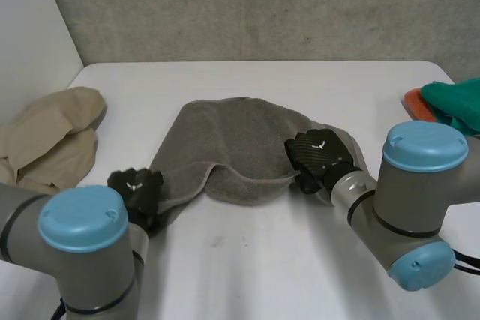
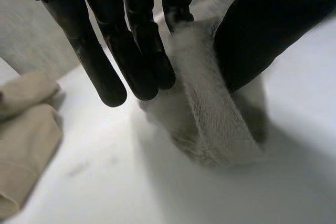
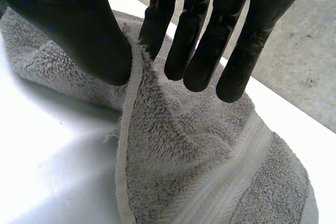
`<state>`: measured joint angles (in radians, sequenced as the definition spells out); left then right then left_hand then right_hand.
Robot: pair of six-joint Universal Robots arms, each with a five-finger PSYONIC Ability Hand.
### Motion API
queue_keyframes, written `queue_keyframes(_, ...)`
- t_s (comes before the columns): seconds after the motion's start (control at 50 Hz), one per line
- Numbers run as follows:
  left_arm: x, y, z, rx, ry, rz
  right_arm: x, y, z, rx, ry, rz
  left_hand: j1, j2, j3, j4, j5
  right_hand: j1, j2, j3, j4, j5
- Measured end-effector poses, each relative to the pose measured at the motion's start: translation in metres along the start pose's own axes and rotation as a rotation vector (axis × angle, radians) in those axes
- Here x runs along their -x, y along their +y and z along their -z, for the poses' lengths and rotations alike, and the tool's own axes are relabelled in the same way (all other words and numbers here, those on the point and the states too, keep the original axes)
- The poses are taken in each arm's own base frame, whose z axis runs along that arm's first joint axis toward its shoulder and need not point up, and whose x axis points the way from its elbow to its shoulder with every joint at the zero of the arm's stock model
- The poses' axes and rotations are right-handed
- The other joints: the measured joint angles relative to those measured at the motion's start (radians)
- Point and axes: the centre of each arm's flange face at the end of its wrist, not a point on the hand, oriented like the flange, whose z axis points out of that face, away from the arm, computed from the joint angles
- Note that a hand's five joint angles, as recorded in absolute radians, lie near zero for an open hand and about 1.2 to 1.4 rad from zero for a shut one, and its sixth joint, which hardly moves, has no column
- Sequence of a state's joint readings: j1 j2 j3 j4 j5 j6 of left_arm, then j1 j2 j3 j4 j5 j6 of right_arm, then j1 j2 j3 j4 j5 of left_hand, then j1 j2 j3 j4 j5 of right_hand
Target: Fold the laundry.
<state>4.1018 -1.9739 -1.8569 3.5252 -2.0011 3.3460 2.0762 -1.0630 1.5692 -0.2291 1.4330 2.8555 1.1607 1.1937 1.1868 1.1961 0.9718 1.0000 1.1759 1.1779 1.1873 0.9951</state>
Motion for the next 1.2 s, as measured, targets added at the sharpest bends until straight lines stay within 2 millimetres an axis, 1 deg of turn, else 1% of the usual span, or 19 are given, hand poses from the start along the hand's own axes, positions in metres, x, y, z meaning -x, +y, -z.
queue_keyframes(0.08,0.004,-0.008,-0.003,-0.031,-0.016,0.004,-0.001,-0.001,0.001,0.001,-0.002,-0.001,0.000,0.000,0.000,0.000,0.000,0.000,0.000,0.000,0.000,0.000)
queue_keyframes(0.1,0.008,-0.015,-0.005,-0.055,-0.029,0.008,-0.001,-0.002,0.002,0.008,-0.009,-0.002,0.000,0.000,0.000,0.000,0.000,-0.044,-0.030,-0.031,-0.031,-0.030)
queue_keyframes(0.12,0.012,-0.022,-0.006,-0.076,-0.039,0.012,-0.001,-0.004,0.005,0.022,-0.022,-0.006,0.000,0.000,0.000,0.000,0.000,-0.383,-0.398,-0.393,-0.392,-0.374)
queue_keyframes(0.14,0.013,-0.025,-0.006,-0.086,-0.043,0.015,-0.001,-0.004,0.006,0.029,-0.028,-0.009,0.000,0.000,0.000,0.000,0.000,-0.538,-0.583,-0.556,-0.555,-0.532)
queue_keyframes(0.16,0.016,-0.031,-0.007,-0.104,-0.049,0.020,-0.003,-0.006,0.008,0.044,-0.036,-0.017,0.000,0.000,0.000,0.000,0.000,-0.717,-0.796,-0.785,-0.784,-0.760)
queue_keyframes(0.2,0.019,-0.037,-0.007,-0.120,-0.053,0.026,-0.006,-0.006,0.010,0.066,-0.043,-0.029,0.000,0.001,0.000,0.000,0.000,-0.780,-0.913,-0.910,-0.907,-0.874)
queue_keyframes(0.26,0.024,-0.048,-0.006,-0.153,-0.059,0.039,-0.020,-0.006,0.013,0.108,-0.030,-0.068,0.000,0.002,0.001,0.000,0.000,-0.797,-0.954,-0.961,-0.953,-0.926)
queue_keyframes(0.34,0.034,-0.065,-0.005,-0.205,-0.064,0.060,-0.054,-0.003,0.015,0.152,0.043,-0.168,0.000,0.002,0.003,0.000,0.000,-0.796,-0.954,-0.962,-0.953,-0.928)
queue_keyframes(0.36,0.034,-0.066,-0.005,-0.207,-0.064,0.061,-0.056,-0.002,0.016,0.154,0.049,-0.176,0.000,0.002,0.003,0.000,0.000,-0.796,-0.954,-0.962,-0.953,-0.928)
queue_keyframes(0.4,0.038,-0.074,-0.004,-0.236,-0.060,0.070,-0.070,0.000,0.017,0.162,0.083,-0.222,0.000,0.002,0.003,0.001,0.000,-0.796,-0.954,-0.962,-0.953,-0.928)
queue_keyframes(0.44,0.040,-0.082,-0.002,-0.263,-0.052,0.078,-0.089,0.006,0.020,0.170,0.131,-0.292,0.000,0.002,0.004,0.001,0.000,-0.797,-0.954,-0.962,-0.953,-0.928)
queue_keyframes(0.5,0.042,-0.094,0.001,-0.304,-0.032,0.085,-0.102,0.014,0.023,0.181,0.154,-0.352,0.000,0.002,0.004,0.004,0.000,-0.797,-0.954,-0.962,-0.953,-0.928)
queue_keyframes(0.54,0.042,-0.100,0.003,-0.327,-0.018,0.089,-0.105,0.019,0.025,0.189,0.153,-0.381,0.000,0.002,0.004,0.004,0.000,-0.797,-0.955,-0.962,-0.953,-0.928)
queue_keyframes(0.68,0.042,-0.129,0.013,-0.416,0.037,0.101,-0.093,0.031,0.027,0.188,0.125,-0.429,0.000,0.003,0.005,0.004,0.000,-0.797,-0.954,-0.962,-0.953,-0.928)
queue_keyframes(0.78,0.042,-0.151,0.025,-0.474,0.062,0.115,-0.065,0.027,0.024,0.134,0.077,-0.492,0.000,0.003,0.005,0.004,0.000,-0.797,-0.955,-0.962,-0.953,-0.928)
queue_keyframes(0.88,0.041,-0.166,0.033,-0.514,0.074,0.126,-0.041,0.021,0.020,0.099,0.024,-0.543,0.000,0.004,0.005,0.005,0.000,-0.797,-0.954,-0.962,-0.953,-0.928)
queue_keyframes(1.04,0.043,-0.186,0.037,-0.559,0.071,0.141,-0.002,0.022,0.005,0.060,-0.034,-0.500,0.000,0.004,0.005,0.005,0.000,-0.797,-0.955,-0.962,-0.953,-0.928)
queue_keyframes(1.12,0.046,-0.193,0.037,-0.575,0.064,0.147,0.003,0.026,-0.003,0.051,-0.008,-0.458,0.000,0.004,0.005,0.005,0.000,-0.796,-0.954,-0.961,-0.953,-0.928)
queue_keyframes(1.2,0.049,-0.200,0.036,-0.594,0.052,0.154,0.001,0.030,-0.013,0.049,0.044,-0.398,0.000,0.004,0.005,0.005,0.000,-0.786,-0.933,-0.935,-0.939,-0.910)
